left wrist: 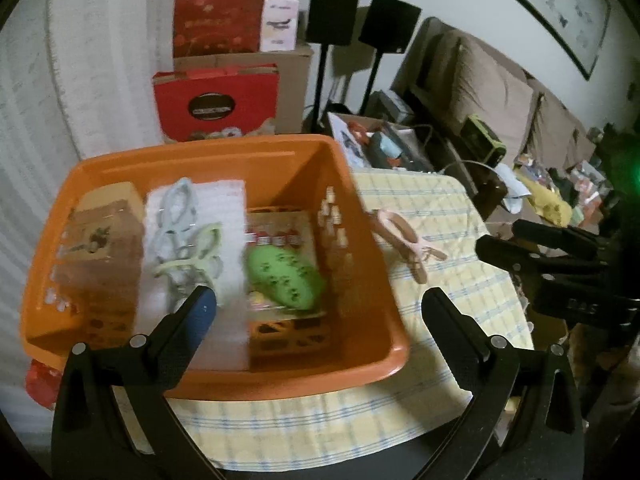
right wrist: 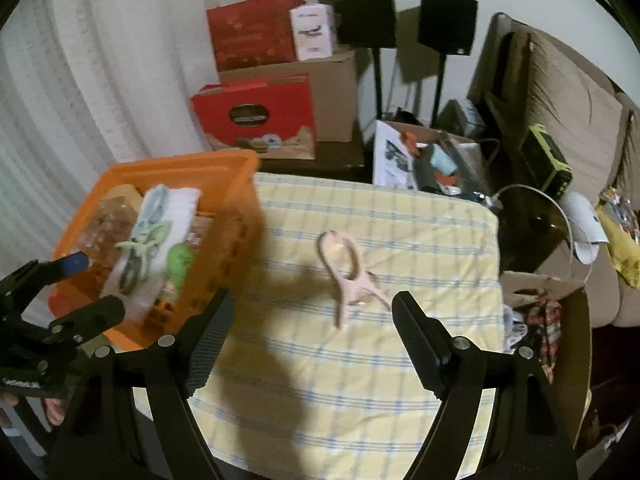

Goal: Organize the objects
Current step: 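Withdraw the right tool toward the pink plastic clothes clip, then close the right tool on the pink clothes clip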

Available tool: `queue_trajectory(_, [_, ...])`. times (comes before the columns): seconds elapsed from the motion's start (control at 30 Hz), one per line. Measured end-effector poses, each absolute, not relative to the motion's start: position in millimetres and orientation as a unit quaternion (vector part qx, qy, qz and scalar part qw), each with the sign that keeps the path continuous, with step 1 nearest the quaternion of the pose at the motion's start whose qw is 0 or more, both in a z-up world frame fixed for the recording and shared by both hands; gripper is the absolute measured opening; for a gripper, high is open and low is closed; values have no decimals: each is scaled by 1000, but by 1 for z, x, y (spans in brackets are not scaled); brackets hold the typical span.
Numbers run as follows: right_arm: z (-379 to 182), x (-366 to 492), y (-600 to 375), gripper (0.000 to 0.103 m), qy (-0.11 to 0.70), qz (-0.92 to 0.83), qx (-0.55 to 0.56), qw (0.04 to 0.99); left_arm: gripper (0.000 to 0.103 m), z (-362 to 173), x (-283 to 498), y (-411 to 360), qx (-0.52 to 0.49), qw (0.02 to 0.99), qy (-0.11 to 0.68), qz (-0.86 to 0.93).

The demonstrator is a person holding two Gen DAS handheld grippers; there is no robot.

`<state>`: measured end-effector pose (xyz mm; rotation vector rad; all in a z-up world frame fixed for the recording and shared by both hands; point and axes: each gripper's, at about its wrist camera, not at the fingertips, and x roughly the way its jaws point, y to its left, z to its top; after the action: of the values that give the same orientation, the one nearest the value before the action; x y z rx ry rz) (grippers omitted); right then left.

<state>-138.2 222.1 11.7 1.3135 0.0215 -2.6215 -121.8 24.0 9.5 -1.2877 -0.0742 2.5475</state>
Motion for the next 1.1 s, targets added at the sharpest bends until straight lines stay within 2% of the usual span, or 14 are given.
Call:
queue_trajectory(0.53, [-52,-160,258,78,32,-885,454,98,102,-8,-91,82,-414,174,-36,893])
queue_trajectory(0.67, [-72,-176,251,72,35,-878,467,104,102,-16,-91,87,-428,169,-32,887])
queue_trajectory(0.87, [-90,-191,237,70,46,-872,471,127,102,-19,-95,89,-431,156,-31,888])
queue_trajectory(1.1, [-104,-206,229,63,52,-866,482,121,102,-25,-98,88,-438,150,-30,886])
